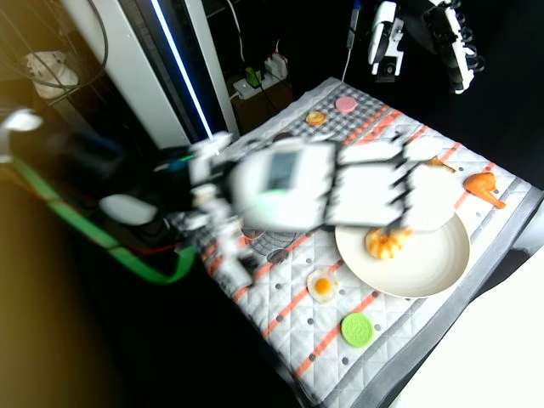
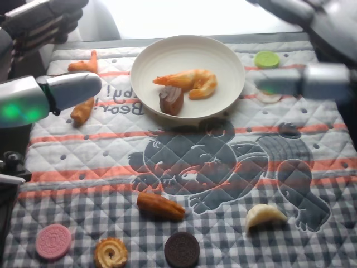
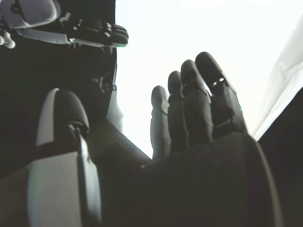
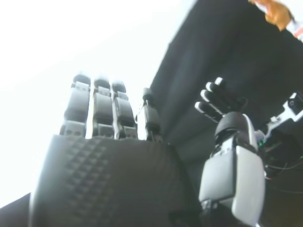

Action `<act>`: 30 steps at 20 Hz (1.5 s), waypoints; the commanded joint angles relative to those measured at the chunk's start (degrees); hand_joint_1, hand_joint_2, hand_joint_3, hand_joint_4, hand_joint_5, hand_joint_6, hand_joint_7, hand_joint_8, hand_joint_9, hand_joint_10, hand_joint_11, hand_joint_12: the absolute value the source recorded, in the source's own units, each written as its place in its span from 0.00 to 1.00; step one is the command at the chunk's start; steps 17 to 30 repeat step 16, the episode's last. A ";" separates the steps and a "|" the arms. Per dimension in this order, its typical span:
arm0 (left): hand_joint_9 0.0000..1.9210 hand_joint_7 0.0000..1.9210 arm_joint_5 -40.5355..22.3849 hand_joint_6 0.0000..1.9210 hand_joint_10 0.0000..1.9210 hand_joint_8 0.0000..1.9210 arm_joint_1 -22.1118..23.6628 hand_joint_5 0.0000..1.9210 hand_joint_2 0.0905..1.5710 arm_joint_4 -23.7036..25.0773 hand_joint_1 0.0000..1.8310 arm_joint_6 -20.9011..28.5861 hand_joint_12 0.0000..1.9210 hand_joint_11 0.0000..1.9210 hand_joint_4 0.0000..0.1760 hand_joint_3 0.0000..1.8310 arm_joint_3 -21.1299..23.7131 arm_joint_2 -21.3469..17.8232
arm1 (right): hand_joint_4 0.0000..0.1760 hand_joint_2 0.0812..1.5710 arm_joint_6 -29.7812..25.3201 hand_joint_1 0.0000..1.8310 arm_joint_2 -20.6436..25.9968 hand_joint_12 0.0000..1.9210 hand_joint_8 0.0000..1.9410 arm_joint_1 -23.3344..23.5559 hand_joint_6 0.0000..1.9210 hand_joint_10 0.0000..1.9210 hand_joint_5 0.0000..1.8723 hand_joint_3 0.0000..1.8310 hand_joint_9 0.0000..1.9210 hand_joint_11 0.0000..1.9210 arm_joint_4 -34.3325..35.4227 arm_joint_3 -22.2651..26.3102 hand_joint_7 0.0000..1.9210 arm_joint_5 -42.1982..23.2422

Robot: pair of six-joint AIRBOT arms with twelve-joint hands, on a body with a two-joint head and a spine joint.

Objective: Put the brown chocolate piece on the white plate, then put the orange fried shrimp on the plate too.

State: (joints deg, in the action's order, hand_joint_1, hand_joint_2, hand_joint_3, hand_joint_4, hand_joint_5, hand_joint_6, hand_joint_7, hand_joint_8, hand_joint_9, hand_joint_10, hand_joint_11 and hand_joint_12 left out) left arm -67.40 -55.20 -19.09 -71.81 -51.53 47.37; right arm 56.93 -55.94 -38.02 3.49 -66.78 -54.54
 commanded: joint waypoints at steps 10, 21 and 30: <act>0.10 0.13 -18.26 0.00 0.00 0.00 -8.07 0.12 0.60 0.42 0.54 16.83 0.24 0.00 0.34 0.00 -0.16 -3.09 | 1.00 0.65 -2.24 0.14 11.09 0.00 0.00 -33.40 0.00 0.00 0.00 0.01 0.00 0.00 15.03 14.79 0.00 -41.54; 0.13 0.12 -23.33 0.00 0.01 0.00 -10.28 0.03 0.59 0.38 0.45 24.44 0.29 0.00 0.63 0.00 -1.76 -0.86 | 0.53 0.70 -5.80 0.18 10.48 0.03 0.00 -38.97 0.00 0.01 0.06 0.00 0.07 0.06 18.45 14.56 0.09 -46.42; 0.13 0.12 -23.33 0.00 0.01 0.00 -10.28 0.03 0.59 0.38 0.45 24.44 0.29 0.00 0.63 0.00 -1.76 -0.86 | 0.53 0.70 -5.80 0.18 10.48 0.03 0.00 -38.97 0.00 0.01 0.06 0.00 0.07 0.06 18.45 14.56 0.09 -46.42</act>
